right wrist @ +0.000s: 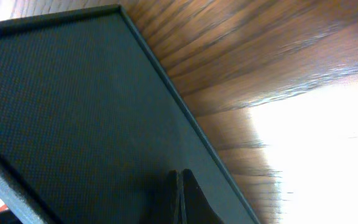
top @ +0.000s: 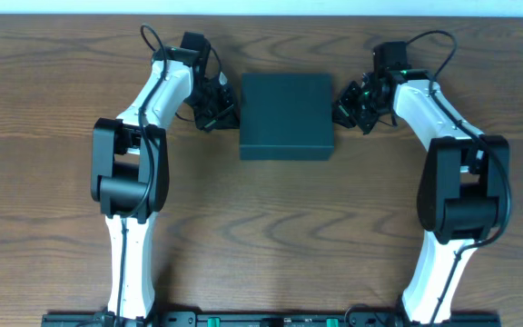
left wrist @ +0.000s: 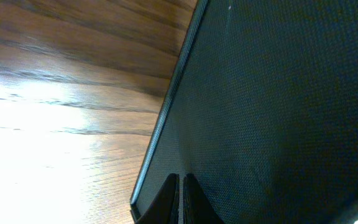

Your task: Pack container

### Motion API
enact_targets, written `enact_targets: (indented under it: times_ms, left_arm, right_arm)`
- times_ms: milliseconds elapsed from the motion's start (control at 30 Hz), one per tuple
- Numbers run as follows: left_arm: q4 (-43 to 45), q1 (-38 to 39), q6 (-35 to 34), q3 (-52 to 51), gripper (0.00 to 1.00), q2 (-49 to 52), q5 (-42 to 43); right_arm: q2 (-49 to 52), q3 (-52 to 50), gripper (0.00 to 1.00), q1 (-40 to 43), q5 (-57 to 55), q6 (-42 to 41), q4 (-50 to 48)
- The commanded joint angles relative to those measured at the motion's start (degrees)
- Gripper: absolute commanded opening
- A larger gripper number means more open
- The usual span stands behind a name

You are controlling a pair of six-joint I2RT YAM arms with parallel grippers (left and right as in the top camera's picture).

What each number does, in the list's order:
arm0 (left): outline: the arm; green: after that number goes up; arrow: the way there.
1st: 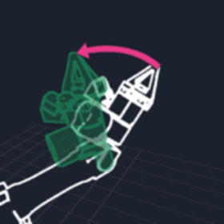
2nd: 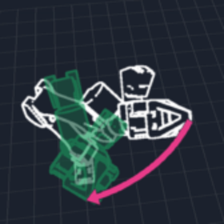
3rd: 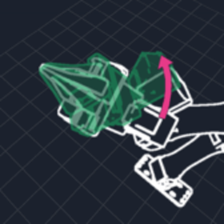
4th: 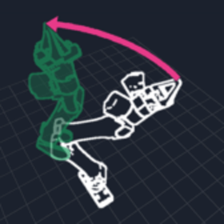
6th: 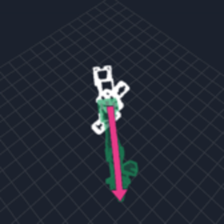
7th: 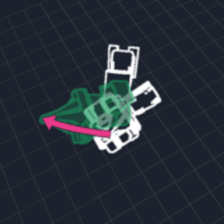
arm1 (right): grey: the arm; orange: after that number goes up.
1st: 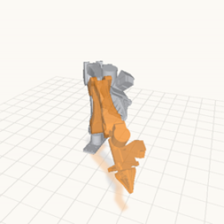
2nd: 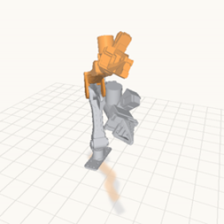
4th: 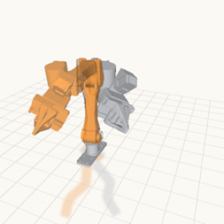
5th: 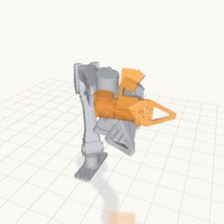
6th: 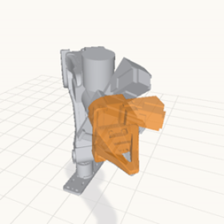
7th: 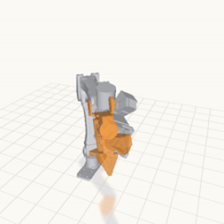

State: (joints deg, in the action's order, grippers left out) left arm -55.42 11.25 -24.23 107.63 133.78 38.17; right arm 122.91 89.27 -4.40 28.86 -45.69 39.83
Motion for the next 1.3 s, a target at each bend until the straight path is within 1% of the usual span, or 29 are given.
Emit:
enact_targets:
  times_ms: [0, 267, 767, 867, 967, 1067, 1200, 1267]
  left_arm:
    - [0.2, 0.3, -0.7, 0.1, 0.06, 0.0, 1.0]
    - [0.2, 0.3, -0.7, 0.1, 0.06, 0.0, -0.7]
    - [0.2, 0.2, -0.7, 0.1, 0.06, 0.0, -1.2]
    - [0.2, -0.4, -0.7, 0.1, 0.06, 0.0, -3.7]
    - [0.2, -2.1, -3.0, 0.1, 0.06, -0.1, -8.9]
    - [0.8, -4.6, -4.5, 0.3, 0.06, -0.1, -11.4]
    - [3.0, -8.1, -4.7, 0.9, 0.06, -0.1, -11.5]
    - [3.2, -10.0, -4.7, 3.0, 0.06, -0.1, -11.5]
  right_arm:
    - [0.2, -0.2, 0.02, -2.3, 2.9, 0.0, 0.0]
    - [0.2, -0.2, 0.02, -2.8, 2.9, -0.6, 0.1]
    - [0.2, -0.2, 0.02, -4.0, 2.4, -1.0, 0.0]
    - [0.2, -0.2, 0.01, -4.0, 1.4, -1.0, 0.0]
    - [0.2, -0.2, 0.02, -3.5, 0.5, -1.0, -0.3]
    - [0.2, -0.2, 0.02, -2.6, -1.6, -0.8, -0.7]
    - [0.2, -0.1, 0.02, -0.3, -1.9, 0.1, -3.4]
    - [0.2, 0.1, 0.01, 1.4, -2.8, 0.6, -5.6]
